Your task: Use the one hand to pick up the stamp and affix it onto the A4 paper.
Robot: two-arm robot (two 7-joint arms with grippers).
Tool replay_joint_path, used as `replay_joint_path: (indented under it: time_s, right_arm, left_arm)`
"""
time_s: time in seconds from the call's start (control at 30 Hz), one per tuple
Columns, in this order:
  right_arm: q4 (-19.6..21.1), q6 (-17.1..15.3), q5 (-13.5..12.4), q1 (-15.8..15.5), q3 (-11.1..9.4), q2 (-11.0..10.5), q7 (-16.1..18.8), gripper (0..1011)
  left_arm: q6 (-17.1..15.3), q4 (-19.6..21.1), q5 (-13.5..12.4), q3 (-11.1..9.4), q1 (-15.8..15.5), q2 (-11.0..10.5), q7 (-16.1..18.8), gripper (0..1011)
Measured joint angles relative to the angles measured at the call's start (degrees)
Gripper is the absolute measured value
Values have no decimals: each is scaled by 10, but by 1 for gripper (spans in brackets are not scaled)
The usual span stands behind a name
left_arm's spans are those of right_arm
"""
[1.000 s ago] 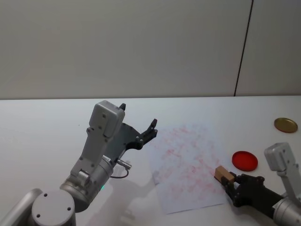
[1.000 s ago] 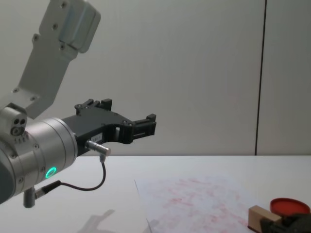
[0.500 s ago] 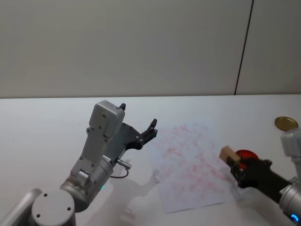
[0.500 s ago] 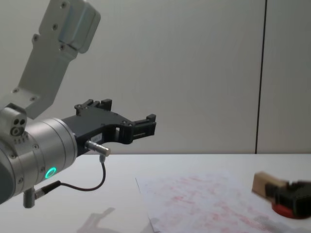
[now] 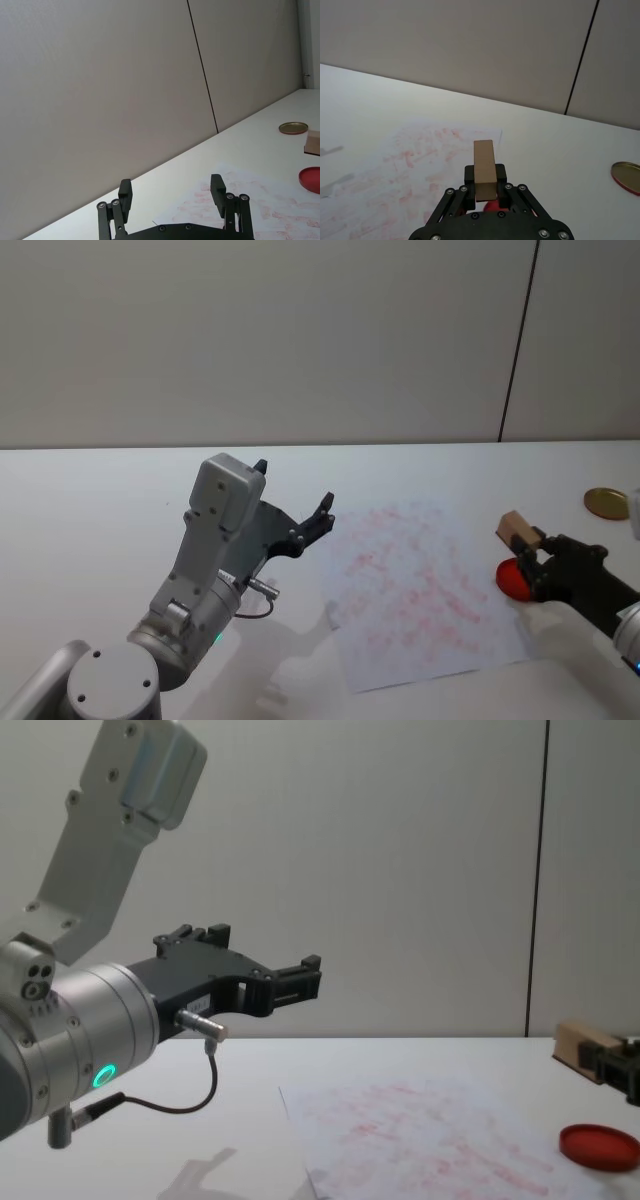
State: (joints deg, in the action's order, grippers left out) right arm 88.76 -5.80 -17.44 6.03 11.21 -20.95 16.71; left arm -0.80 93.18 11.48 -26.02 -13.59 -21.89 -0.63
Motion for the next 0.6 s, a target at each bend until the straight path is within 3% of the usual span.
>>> replay_joint_path:
  time_s: [0.6]
  right_arm:
    - [-58,-5,30,29,-2,5,-8,218]
  left_arm:
    - [0,0,0,0,0,0,0,993]
